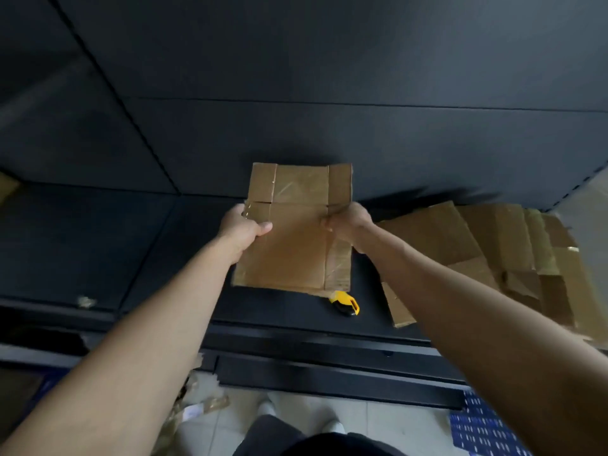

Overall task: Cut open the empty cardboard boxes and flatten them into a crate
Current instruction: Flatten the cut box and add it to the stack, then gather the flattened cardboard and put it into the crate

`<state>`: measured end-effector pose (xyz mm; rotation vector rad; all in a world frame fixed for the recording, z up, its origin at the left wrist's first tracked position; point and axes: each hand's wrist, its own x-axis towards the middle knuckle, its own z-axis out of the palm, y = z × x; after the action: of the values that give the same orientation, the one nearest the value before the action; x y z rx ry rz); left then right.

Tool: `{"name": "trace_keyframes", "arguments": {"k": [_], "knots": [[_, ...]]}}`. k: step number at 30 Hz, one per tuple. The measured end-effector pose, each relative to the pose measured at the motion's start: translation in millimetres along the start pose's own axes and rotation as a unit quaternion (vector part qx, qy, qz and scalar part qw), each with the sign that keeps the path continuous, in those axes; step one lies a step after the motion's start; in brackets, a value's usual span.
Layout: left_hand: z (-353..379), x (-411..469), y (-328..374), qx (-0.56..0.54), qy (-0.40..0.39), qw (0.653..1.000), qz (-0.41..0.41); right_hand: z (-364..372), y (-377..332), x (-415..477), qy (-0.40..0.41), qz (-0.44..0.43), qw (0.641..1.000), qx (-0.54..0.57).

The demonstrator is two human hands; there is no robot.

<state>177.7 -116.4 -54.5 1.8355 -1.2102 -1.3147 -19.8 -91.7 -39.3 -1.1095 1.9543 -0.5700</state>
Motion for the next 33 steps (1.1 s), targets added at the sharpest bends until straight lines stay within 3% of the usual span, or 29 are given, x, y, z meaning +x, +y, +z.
{"name": "trace_keyframes", "arguments": {"k": [6, 13, 16, 21, 26, 28, 30, 33], "knots": [[-65.6, 2.7, -61.3, 0.129, 0.092, 0.987, -0.022, 93.6, -15.6, -10.0, -0.07, 0.027, 0.996, -0.044], [-77.0, 19.5, -97.0, 0.267, -0.014, 0.963, -0.037, 137.0, -13.0, -7.5, -0.05, 0.041, 0.991, -0.12], [-77.4, 28.9, -102.1, 0.349, -0.006, 0.937, -0.014, 142.2, -10.3, -2.1, -0.027, 0.049, 0.989, -0.14], [-76.7, 39.0, -99.7, 0.37, -0.01, 0.929, 0.006, 151.8, -6.7, 2.3, 0.003, 0.054, 0.989, -0.14], [-69.9, 29.2, -74.7, 0.456, 0.008, 0.889, -0.047, 133.9, 4.5, -13.3, 0.069, 0.003, 0.988, -0.14], [-59.1, 21.7, -55.4, 0.517, 0.038, 0.855, -0.013, 105.2, 17.7, -17.2, 0.128, -0.011, 0.979, -0.157], [-34.8, 10.4, -34.9, 0.532, 0.079, 0.839, 0.083, 67.8, 34.8, -18.6, 0.189, 0.0, 0.966, -0.179], [25.4, -15.5, -5.6, 0.404, 0.05, 0.88, 0.244, 7.6, 63.8, -18.9, 0.258, 0.046, 0.943, -0.205]]}}
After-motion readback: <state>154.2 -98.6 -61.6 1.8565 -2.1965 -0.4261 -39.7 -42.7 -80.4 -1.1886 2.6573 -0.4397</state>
